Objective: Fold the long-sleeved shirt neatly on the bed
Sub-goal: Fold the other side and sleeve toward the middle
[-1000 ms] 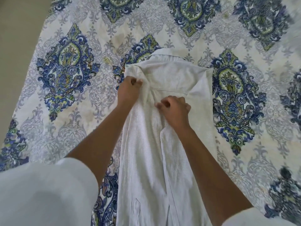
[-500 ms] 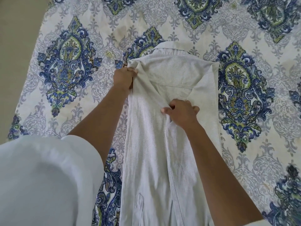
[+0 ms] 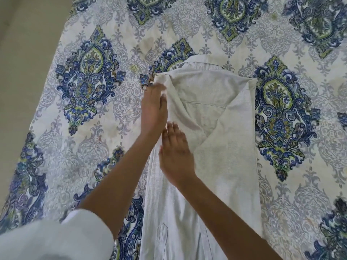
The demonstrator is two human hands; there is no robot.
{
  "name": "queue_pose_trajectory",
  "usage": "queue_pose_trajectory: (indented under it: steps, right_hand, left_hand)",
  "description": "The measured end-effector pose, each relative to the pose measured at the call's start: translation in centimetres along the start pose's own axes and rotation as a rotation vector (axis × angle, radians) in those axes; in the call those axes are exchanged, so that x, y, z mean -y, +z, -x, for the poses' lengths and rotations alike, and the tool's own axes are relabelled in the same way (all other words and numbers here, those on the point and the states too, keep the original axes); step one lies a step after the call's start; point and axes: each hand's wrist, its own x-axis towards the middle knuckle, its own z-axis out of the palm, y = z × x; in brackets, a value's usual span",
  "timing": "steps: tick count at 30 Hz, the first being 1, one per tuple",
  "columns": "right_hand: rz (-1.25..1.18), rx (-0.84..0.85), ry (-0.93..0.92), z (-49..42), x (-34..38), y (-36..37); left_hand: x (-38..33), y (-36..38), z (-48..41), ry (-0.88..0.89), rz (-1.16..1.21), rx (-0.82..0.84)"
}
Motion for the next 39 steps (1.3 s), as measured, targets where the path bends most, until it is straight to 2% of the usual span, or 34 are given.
queue_pose_trajectory:
  steps: [2,5,7,10,12,16,18,19,20,23,24,29,36,39]
  right_hand:
    - [0.049,0.092,0.052,0.6,0.0,0.7]
    - [0.094,0.153,0.172,-0.1,-1.3,1.7]
    - [0.079,0.206,0.211,-0.7,-2.1,1.8]
    - [-0.004,0.254,0.221,-1.1,-1.5,0.7]
    - [-0.052,0.209,0.238,-0.1,-0.1,-0.6]
    - [-0.118,-0.107,0.187,5.7,0.1,-2.1]
    - [-0.154,-0.244,0.271,8.0,-2.0,-1.8]
    - [-0.134,-0.241,0.320,8.6,-3.1,-1.6]
    - [-0.097,-0.166,0.332,8.7,-3.9,-1.5]
    - [0.025,0.189,0.249,8.1,-5.9,-0.5]
    - [0.049,0.254,0.230,7.8,-6.5,-0.1]
    - [0.033,0.232,0.259,9.9,-6.6,-0.1]
    - [-0.004,0.163,0.296,24.3,-3.7,1.3]
    - [0.005,0.198,0.304,28.1,-2.9,0.9]
  left_hand:
    - [1.1,-0.4,1.7,0.122,-0.074,0.158]
    - [3.0,0.4,1.9,0.193,-0.392,0.580]
    - [3.8,1.3,1.0,0.238,-0.588,0.695]
    - [3.7,2.3,-0.1,0.228,-0.704,0.696]
    - [2.9,2.8,0.0,0.161,-0.711,0.685]
    - [0.8,1.2,3.0,0.056,-0.595,0.564]
    - [-0.3,0.1,6.9,0.089,-0.513,0.496]
    - [-0.8,-0.2,9.3,0.122,-0.462,0.487]
    - [-1.3,-0.2,11.8,0.140,-0.408,0.495]
    - [-1.1,0.9,18.1,0.084,-0.360,0.547]
    - [-0.6,1.3,19.7,0.062,-0.390,0.548]
    - [0.5,-0.3,26.3,0.108,-0.558,0.537]
    - [1.3,-4.0,35.0,0.137,-0.660,0.588]
    - [1.1,-5.6,38.9,0.134,-0.661,0.616]
